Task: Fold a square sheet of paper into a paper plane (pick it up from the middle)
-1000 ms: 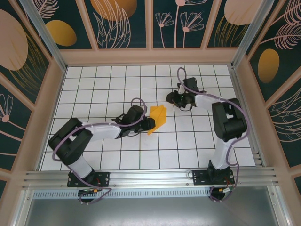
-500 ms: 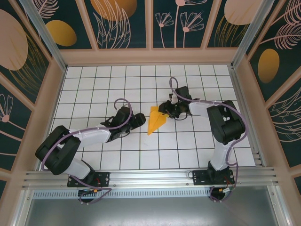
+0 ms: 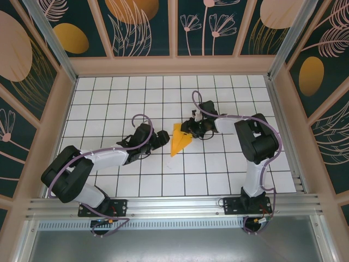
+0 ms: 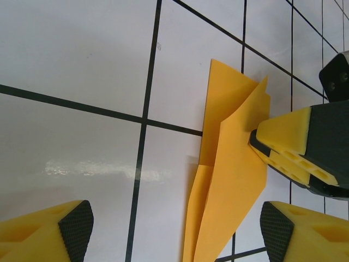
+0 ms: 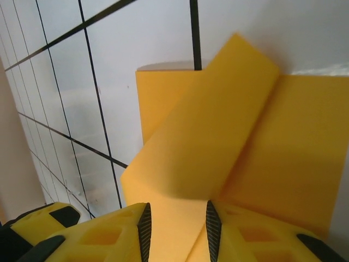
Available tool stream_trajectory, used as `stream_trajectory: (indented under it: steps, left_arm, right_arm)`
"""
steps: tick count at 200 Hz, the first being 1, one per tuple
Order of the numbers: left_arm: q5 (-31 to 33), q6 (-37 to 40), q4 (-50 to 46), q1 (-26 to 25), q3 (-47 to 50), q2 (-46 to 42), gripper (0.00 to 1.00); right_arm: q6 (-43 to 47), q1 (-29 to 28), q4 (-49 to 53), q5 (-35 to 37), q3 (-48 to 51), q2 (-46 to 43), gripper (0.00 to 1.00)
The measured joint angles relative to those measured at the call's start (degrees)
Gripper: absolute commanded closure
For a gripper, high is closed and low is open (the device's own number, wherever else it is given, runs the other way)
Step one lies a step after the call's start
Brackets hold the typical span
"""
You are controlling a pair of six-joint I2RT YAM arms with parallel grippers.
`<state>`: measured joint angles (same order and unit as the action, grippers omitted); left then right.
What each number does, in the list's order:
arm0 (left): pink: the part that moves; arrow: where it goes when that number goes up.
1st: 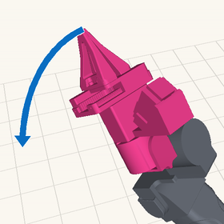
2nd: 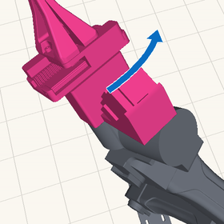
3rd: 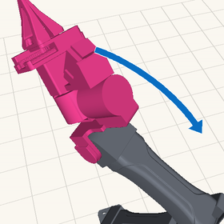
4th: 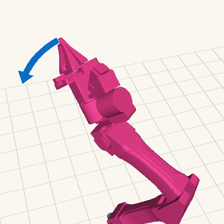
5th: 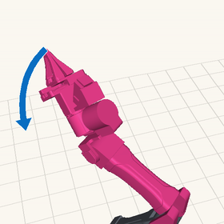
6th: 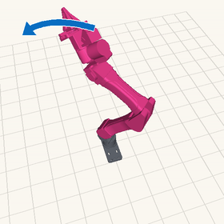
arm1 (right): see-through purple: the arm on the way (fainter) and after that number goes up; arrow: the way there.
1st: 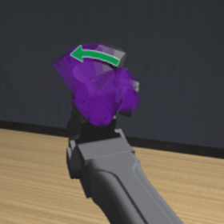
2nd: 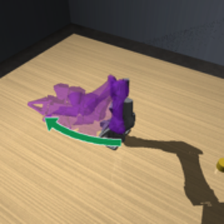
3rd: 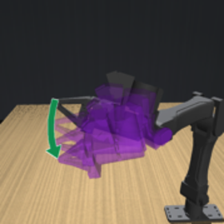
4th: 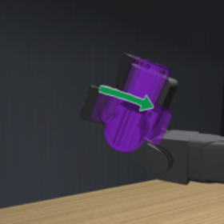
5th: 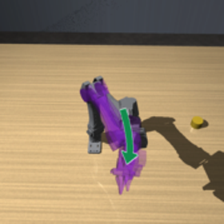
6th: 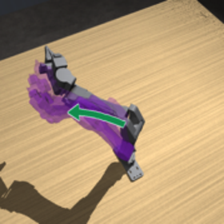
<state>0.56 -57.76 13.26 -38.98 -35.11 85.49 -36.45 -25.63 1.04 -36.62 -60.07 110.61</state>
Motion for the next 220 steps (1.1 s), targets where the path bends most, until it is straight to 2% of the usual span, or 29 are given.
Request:
stream_trajectory:
  steps: [69, 128, 220]
  left_arm:
    - [0.00, 0.00, 0.00, 0.48, 0.00, 0.00, 0.14]
    - [-0.35, 0.00, 0.24, 0.74, 0.00, 0.07, 0.14]
    - [-1.88, 0.04, 0.42, 0.74, -0.02, 1.07, 0.14]
  right_arm:
    - [-1.66, -1.01, -0.83, -3.39, 0.00, 0.70, 0.69]
    - [-2.97, -0.68, 3.28, 3.67, -0.31, -0.44, 0.64]
    - [-3.39, -0.20, 4.07, 4.81, -0.66, -0.92, 0.63]
